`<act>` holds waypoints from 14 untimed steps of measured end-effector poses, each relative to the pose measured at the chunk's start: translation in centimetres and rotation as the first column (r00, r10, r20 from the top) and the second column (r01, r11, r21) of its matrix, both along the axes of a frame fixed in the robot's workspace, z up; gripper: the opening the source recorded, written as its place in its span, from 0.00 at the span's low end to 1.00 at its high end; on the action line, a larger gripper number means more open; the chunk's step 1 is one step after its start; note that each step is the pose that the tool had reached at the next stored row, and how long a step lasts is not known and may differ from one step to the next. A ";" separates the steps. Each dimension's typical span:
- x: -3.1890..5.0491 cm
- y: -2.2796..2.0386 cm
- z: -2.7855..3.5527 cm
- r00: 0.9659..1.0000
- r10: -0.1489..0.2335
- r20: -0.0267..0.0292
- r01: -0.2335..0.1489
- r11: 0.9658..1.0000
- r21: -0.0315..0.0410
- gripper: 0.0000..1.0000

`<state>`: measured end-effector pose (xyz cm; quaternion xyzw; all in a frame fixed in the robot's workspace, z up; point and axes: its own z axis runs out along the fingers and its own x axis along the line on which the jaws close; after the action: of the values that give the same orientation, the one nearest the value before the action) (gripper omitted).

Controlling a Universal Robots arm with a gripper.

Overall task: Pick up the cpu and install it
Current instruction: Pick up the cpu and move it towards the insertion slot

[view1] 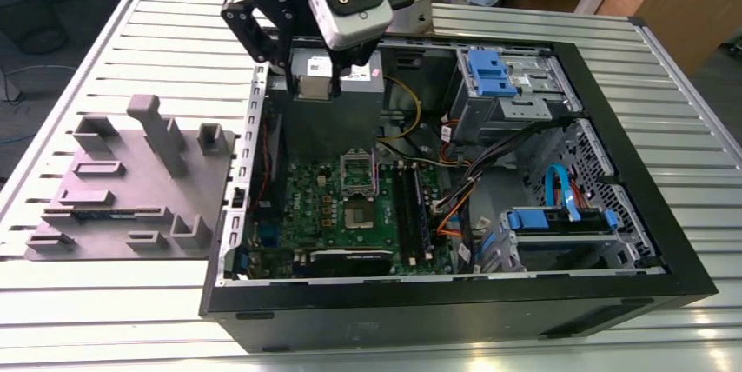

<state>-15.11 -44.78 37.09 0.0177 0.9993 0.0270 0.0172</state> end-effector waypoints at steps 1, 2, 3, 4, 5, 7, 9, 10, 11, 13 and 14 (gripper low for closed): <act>0.10 0.00 0.00 1.000 0.000 0.000 0.000 1.000 0.000 0.48; 0.20 0.00 0.00 1.000 0.000 0.000 0.000 1.000 0.000 0.48; 0.30 0.00 0.00 1.000 0.000 0.000 0.000 1.000 0.000 0.48; 0.40 0.00 0.00 1.000 0.000 0.000 0.000 1.000 0.000 0.48; 0.49 0.00 0.00 1.000 0.000 0.000 0.000 1.000 0.000 0.48; 0.69 0.00 0.00 1.000 0.000 0.000 0.000 1.000 0.000 0.48; 0.87 0.00 0.00 1.000 0.000 0.000 0.000 1.000 0.000 0.48; 0.97 0.00 0.00 1.000 0.000 0.000 0.000 1.000 0.000 0.48; 1.05 0.00 0.00 1.000 0.000 0.000 0.000 1.000 0.000 0.48; 1.21 0.00 0.00 1.000 0.000 0.000 0.000 1.000 0.000 0.48; 1.29 0.00 0.00 1.000 0.000 0.000 0.000 1.000 0.000 0.48</act>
<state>-13.82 -44.78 37.09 0.0177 0.9993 0.0270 0.0172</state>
